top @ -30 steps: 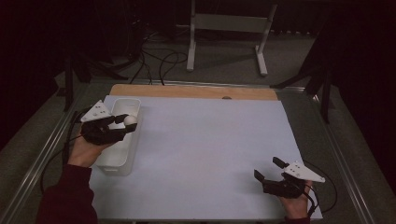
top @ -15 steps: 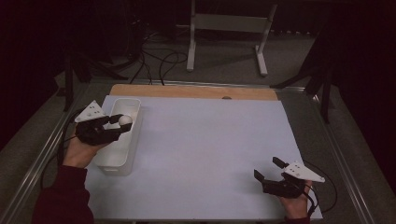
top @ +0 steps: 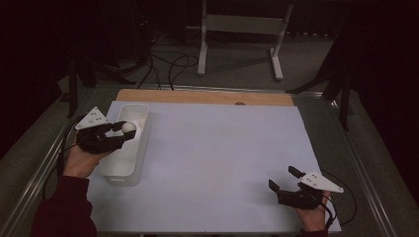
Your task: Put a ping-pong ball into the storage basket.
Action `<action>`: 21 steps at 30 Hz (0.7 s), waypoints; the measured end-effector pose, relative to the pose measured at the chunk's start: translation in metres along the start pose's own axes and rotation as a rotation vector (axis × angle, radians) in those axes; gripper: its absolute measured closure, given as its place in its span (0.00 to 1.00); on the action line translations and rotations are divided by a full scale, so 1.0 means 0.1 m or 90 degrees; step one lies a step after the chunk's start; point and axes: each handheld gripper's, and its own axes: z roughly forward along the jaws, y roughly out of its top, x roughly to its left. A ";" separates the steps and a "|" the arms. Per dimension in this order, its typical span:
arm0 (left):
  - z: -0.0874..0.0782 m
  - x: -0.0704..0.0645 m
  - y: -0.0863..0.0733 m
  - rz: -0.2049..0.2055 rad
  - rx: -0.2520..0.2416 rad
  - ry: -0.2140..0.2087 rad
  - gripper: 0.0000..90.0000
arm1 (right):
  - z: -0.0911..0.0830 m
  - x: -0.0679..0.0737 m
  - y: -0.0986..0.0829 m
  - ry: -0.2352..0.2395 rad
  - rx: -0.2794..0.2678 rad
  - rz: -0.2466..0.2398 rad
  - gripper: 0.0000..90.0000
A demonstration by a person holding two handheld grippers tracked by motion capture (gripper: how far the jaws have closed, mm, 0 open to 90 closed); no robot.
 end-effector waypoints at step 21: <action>-0.08 0.09 -0.13 -0.043 0.007 0.054 0.23 | 0.00 0.01 0.00 -0.001 0.001 0.000 0.10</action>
